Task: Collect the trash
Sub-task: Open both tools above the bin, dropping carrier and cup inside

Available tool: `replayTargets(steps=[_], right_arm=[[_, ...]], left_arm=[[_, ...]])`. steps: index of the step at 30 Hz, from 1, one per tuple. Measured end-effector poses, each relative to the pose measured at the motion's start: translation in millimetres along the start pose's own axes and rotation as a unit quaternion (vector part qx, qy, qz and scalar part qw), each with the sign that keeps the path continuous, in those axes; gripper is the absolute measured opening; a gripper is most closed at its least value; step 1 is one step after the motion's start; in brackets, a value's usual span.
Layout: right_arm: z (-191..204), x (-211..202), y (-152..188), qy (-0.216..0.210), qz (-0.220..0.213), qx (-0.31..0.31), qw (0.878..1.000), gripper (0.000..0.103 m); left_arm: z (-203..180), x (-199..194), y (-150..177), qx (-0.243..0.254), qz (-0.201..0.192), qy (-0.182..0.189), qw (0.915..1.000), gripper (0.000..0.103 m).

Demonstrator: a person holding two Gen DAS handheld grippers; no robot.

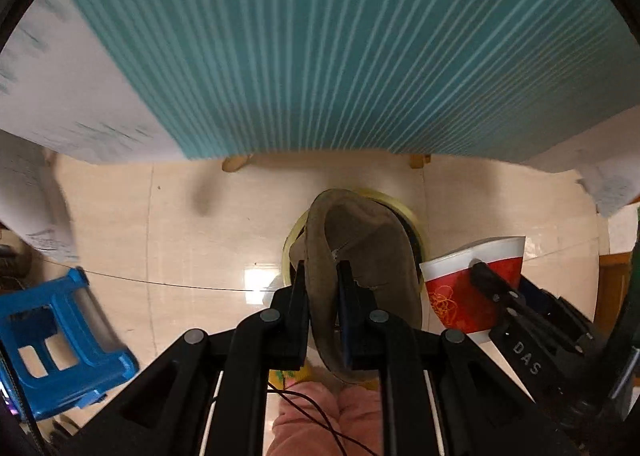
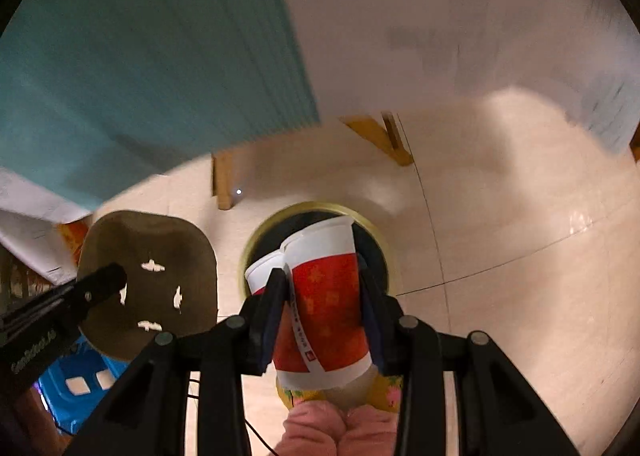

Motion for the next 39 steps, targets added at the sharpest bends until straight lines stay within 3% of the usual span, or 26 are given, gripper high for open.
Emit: replayTargets(steps=[7, 10, 14, 15, 23, 39], right_arm=[[-17.1, 71.2, -3.3, -0.003, 0.013, 0.016, 1.0, 0.038], [-17.6, 87.3, -5.4, -0.009, 0.02, 0.011, 1.0, 0.042], [-15.1, 98.6, -6.9, -0.02, 0.034, 0.003, 0.999, 0.045], [-14.2, 100.1, -6.2, -0.021, 0.037, -0.001, 0.999, 0.045], [-5.0, 95.4, -11.4, -0.024, 0.046, -0.018, 0.998, 0.046], [2.6, 56.3, -11.5, -0.018, 0.027, -0.028, 0.999, 0.047]], left_arm=[[-8.9, 54.4, -2.9, -0.012, 0.001, 0.004, 0.9999, 0.012], [-11.5, 68.8, -3.7, -0.021, 0.006, 0.009, 0.9997, 0.024], [-5.6, 72.2, -10.4, -0.036, 0.007, 0.012, 0.9993, 0.059], [-3.1, 70.8, -10.2, -0.042, 0.002, 0.011, 0.9991, 0.061], [17.2, 52.9, -13.3, -0.055, -0.019, -0.016, 0.9982, 0.061], [22.4, 0.1, 2.5, -0.063, -0.027, -0.013, 0.9976, 0.061]])
Point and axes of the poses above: each gripper's, at about its wrist camera, not at the fingertips, and x roughly the way its jaws point, z to its left, y to its underside, the point moved 9 cm from there along x, roughly the way its jaws point, and after that the axes turned 7 degrees about z, right-handed, at the moved point
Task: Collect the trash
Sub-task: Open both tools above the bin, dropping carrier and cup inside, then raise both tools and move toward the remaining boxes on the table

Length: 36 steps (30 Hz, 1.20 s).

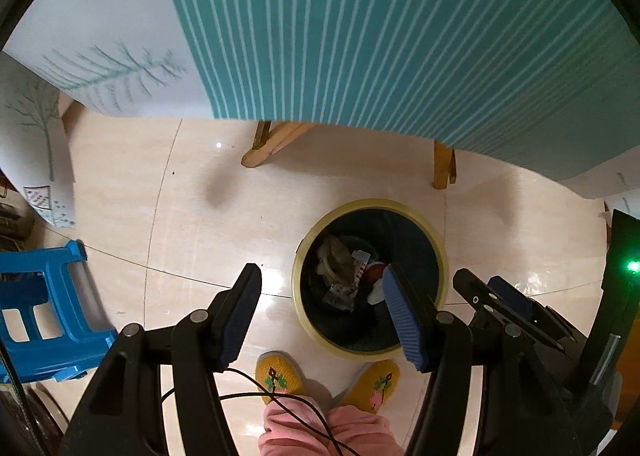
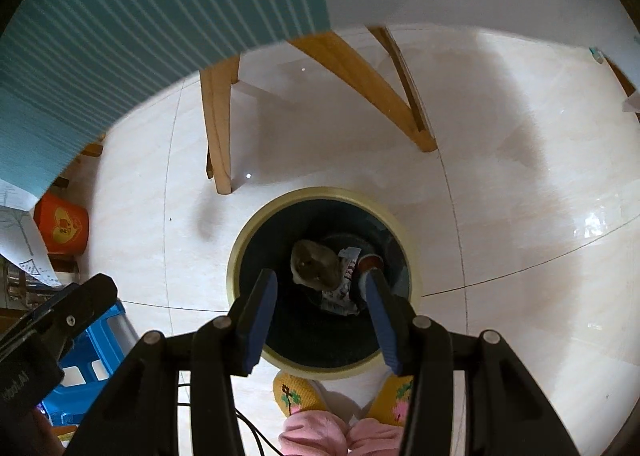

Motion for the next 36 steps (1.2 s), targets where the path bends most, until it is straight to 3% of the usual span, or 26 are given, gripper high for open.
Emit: replayTargets(steps=[6, 16, 27, 36], right_arm=[[3.8, -37.4, 5.6, 0.002, -0.001, 0.004, 1.0, 0.047], [26.6, -155.8, 5.5, -0.008, -0.037, -0.006, 0.999, 0.047], [52.8, -289.9, 3.4, -0.021, -0.117, -0.024, 0.993, 0.047], [48.2, -376.2, -13.0, -0.019, -0.202, 0.005, 0.979, 0.046]], left_arm=[[-1.9, -53.4, 4.0, -0.003, -0.009, 0.006, 0.9999, 0.061], [-10.4, -182.6, -2.7, 0.012, -0.053, 0.031, 0.998, 0.061], [-23.5, -319.2, -14.0, 0.071, -0.115, 0.045, 0.9898, 0.061], [-33.3, -383.7, -37.9, 0.103, -0.154, 0.062, 0.9808, 0.061]])
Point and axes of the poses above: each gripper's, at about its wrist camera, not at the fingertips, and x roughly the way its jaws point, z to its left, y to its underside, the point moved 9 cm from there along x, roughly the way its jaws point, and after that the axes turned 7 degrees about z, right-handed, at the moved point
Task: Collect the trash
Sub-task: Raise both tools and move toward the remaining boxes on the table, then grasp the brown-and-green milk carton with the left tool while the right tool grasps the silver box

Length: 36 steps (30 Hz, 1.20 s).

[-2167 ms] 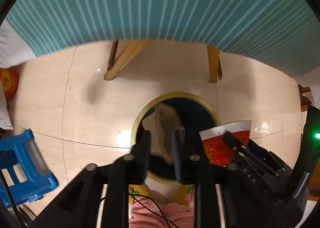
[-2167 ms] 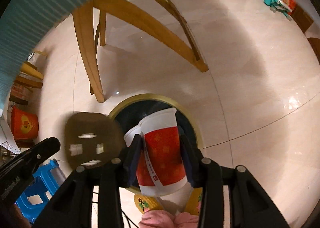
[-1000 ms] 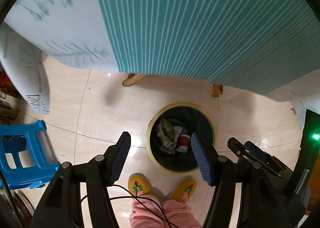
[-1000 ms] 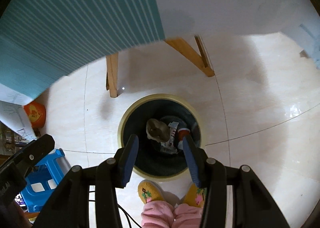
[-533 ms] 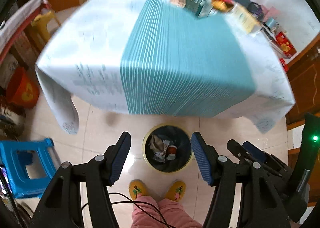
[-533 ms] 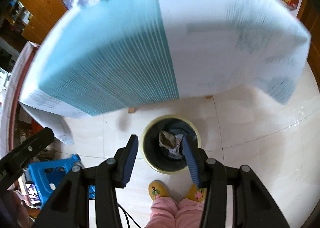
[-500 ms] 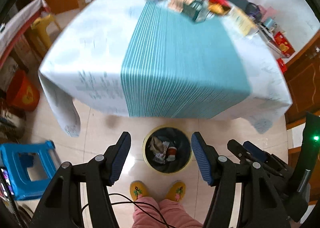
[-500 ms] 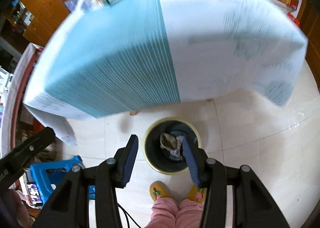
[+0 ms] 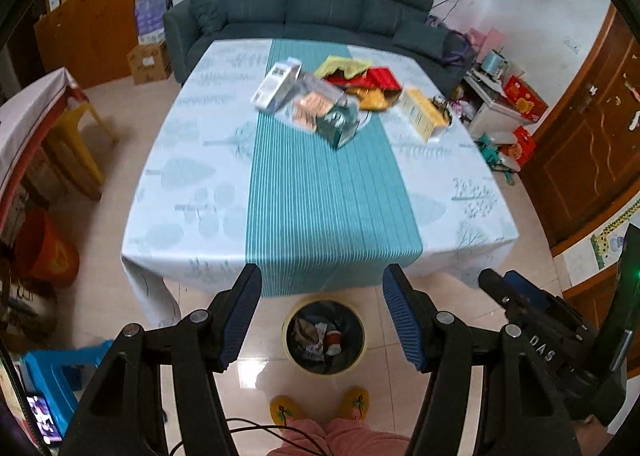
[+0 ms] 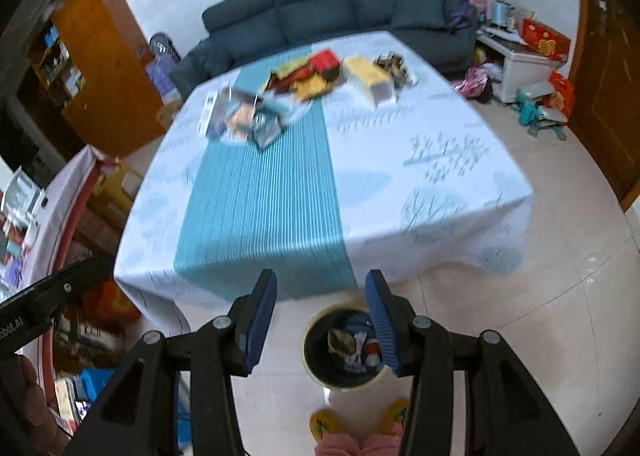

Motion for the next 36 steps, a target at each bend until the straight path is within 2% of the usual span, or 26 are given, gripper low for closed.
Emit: replayTargets(steps=[3, 11, 19, 25, 30, 36], right_arm=[[-0.9, -10.8, -16.5, 0.002, -0.022, 0.007, 1.0, 0.046], [3.2, -35.9, -63.3, 0.007, -0.08, 0.009, 0.997, 0.046], [5.5, -18.0, -113.2, -0.01, -0.086, -0.014, 0.996, 0.046], [4.5, 26.3, -170.1, -0.042, -0.068, -0.048, 0.996, 0.046], [2.4, 73.6, -215.5, -0.065, -0.029, -0.094, 0.993, 0.046], [0.2, 125.2, -248.5, -0.093, 0.023, -0.142, 0.985, 0.047]], left_arm=[[2.8, -9.4, -17.6, 0.0, -0.012, 0.004, 0.9999, 0.061], [6.9, -8.9, -59.2, -0.006, -0.015, 0.018, 0.9997, 0.067], [0.7, 33.8, -100.2, -0.037, 0.011, 0.029, 0.9988, 0.072], [1.1, 92.3, -135.7, -0.096, 0.043, 0.017, 0.9943, 0.072], [-3.6, 151.7, -165.7, -0.17, 0.086, 0.026, 0.9813, 0.073], [-12.2, 207.2, -182.1, -0.221, 0.119, 0.011, 0.9679, 0.072]])
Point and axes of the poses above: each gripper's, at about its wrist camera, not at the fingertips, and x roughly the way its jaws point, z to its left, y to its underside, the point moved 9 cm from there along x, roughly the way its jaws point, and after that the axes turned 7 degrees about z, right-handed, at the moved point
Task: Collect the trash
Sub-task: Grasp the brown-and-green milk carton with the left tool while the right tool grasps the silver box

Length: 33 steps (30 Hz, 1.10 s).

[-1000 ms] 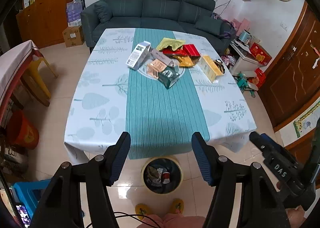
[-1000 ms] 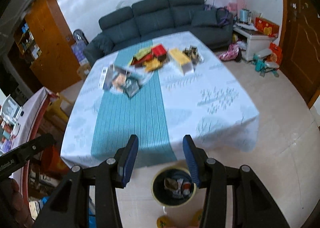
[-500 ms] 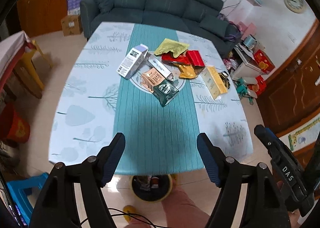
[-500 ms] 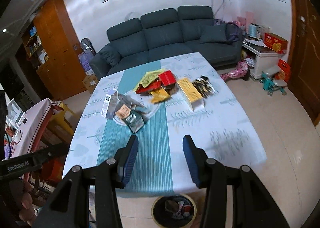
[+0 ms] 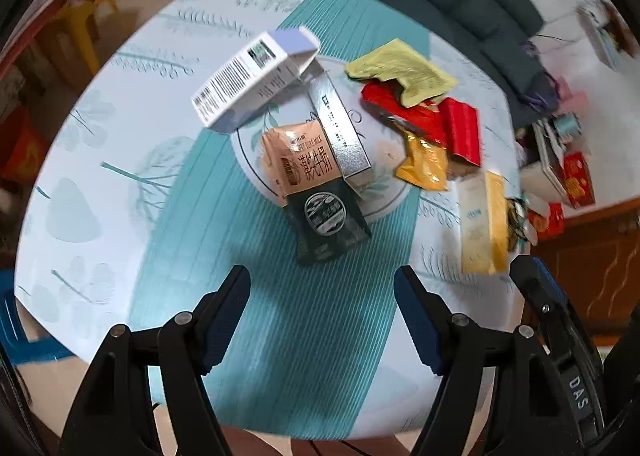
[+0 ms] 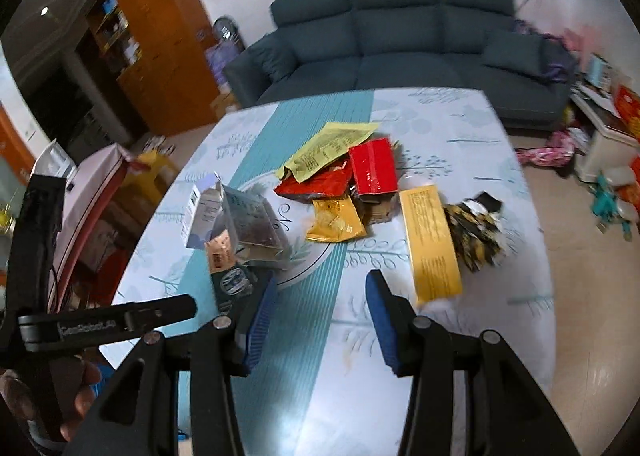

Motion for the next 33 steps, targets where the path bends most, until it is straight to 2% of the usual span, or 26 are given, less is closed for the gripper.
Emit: replayTargets(steps=[4, 12, 17, 20, 25, 31, 32, 33], right_arm=[[-8.5, 27.0, -11.4, -0.019, 0.028, -0.016, 0.999, 0.047], [-8.3, 59.9, -25.5, -0.051, 0.053, -0.032, 0.997, 0.047], [1.2, 71.0, -25.7, -0.068, 0.067, -0.044, 0.994, 0.047], [8.6, 76.2, -28.0, -0.078, 0.073, -0.053, 0.993, 0.047], [23.8, 85.2, -35.6, -0.098, 0.087, -0.058, 0.99, 0.047], [52.3, 98.6, -44.0, -0.12, 0.106, -0.071, 0.985, 0.047], [57.3, 101.8, -44.8, -0.123, 0.111, -0.074, 0.983, 0.047], [62.4, 105.6, -45.7, -0.124, 0.116, -0.077, 0.982, 0.053]], left_arm=[[-7.3, 26.3, -12.8, -0.02, 0.012, -0.019, 0.9995, 0.072], [-8.9, 60.2, -30.3, -0.029, 0.022, -0.059, 0.9976, 0.072], [-0.7, 72.2, -37.2, -0.042, 0.019, -0.059, 0.9972, 0.071], [1.0, 74.6, -41.4, -0.039, 0.009, -0.057, 0.9976, 0.054], [6.5, 70.9, -44.6, -0.029, -0.014, -0.058, 0.9978, 0.051], [25.8, 61.4, -41.2, -0.045, -0.03, -0.047, 0.9974, 0.049], [28.7, 60.4, -40.8, -0.047, -0.032, -0.046, 0.9973, 0.049], [32.8, 58.7, -40.1, -0.051, -0.034, -0.045, 0.9971, 0.049]])
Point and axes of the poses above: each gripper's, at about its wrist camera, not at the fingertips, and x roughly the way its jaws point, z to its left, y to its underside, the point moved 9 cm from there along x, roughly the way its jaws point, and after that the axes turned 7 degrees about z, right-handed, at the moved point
